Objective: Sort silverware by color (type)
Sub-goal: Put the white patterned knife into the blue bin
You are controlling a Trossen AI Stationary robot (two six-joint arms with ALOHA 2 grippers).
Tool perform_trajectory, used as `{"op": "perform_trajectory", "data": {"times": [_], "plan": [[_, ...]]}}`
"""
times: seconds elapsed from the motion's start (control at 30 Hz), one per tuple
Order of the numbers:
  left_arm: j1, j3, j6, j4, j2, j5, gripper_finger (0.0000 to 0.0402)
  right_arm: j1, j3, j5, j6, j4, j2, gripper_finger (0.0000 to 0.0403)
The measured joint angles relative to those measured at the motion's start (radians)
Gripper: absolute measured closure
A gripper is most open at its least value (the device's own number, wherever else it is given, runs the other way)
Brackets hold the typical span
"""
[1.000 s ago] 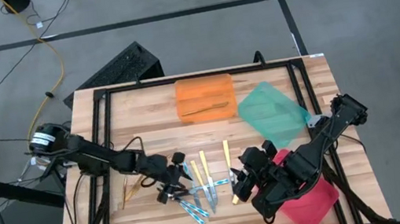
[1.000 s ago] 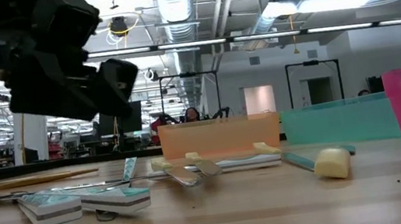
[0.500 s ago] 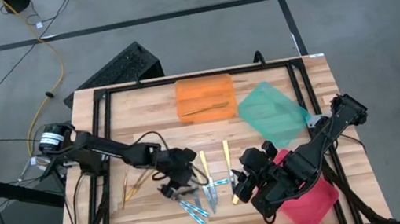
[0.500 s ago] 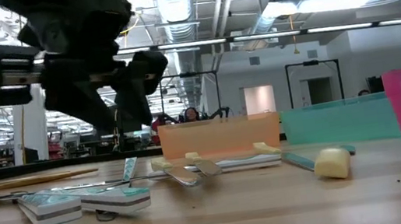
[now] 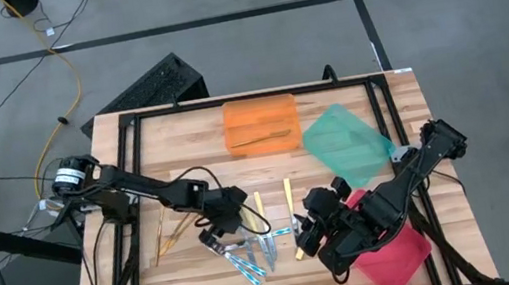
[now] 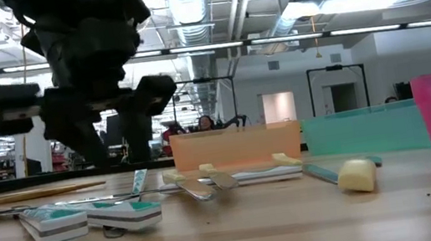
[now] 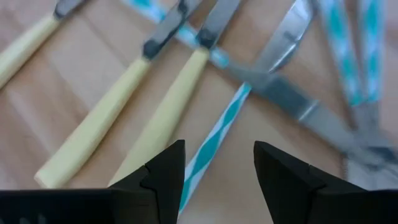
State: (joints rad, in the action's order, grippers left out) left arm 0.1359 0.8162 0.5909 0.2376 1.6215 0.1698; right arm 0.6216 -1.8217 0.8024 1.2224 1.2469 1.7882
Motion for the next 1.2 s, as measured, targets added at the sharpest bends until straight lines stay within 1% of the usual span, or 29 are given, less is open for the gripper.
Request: {"op": "perform_trajectory", "data": {"times": [0.1, 0.27, 0.37, 0.47, 0.67, 0.77, 0.97, 1.0, 1.2], "plan": [[-0.008, 0.000, 0.005, -0.025, 0.000, -0.003, 0.0228, 0.000, 0.000, 0.000, 0.000, -0.004, 0.000, 0.0175], [-0.013, 0.000, 0.049, -0.003, 0.002, 0.039, 0.0228, 0.000, 0.000, 0.000, 0.000, -0.006, 0.000, 0.0175], [-0.018, -0.001, 0.073, -0.005, 0.021, 0.043, 0.0228, 0.000, 0.000, 0.000, 0.000, -0.006, 0.000, 0.0175], [-0.028, 0.003, 0.087, -0.049, 0.061, 0.043, 0.0228, 0.000, 0.000, 0.000, 0.000, -0.005, 0.000, 0.0175], [-0.051, 0.013, 0.072, -0.062, 0.139, 0.067, 0.0234, 0.000, 0.000, -0.009, 0.000, -0.005, 0.000, 0.0175], [-0.055, 0.013, 0.067, -0.049, 0.154, 0.077, 0.0265, 0.000, 0.000, -0.012, 0.000, -0.005, 0.000, 0.0175], [-0.055, 0.012, 0.027, -0.052, 0.158, 0.053, 0.0378, 0.001, 0.000, -0.012, 0.000, -0.006, 0.000, 0.0175], [-0.054, 0.012, 0.014, -0.052, 0.158, 0.047, 0.0385, 0.001, 0.000, -0.014, 0.001, -0.007, 0.000, 0.0175], [-0.051, 0.010, -0.065, -0.043, 0.133, -0.004, 0.0384, 0.008, 0.000, -0.018, 0.007, -0.018, 0.000, 0.0175]]}}
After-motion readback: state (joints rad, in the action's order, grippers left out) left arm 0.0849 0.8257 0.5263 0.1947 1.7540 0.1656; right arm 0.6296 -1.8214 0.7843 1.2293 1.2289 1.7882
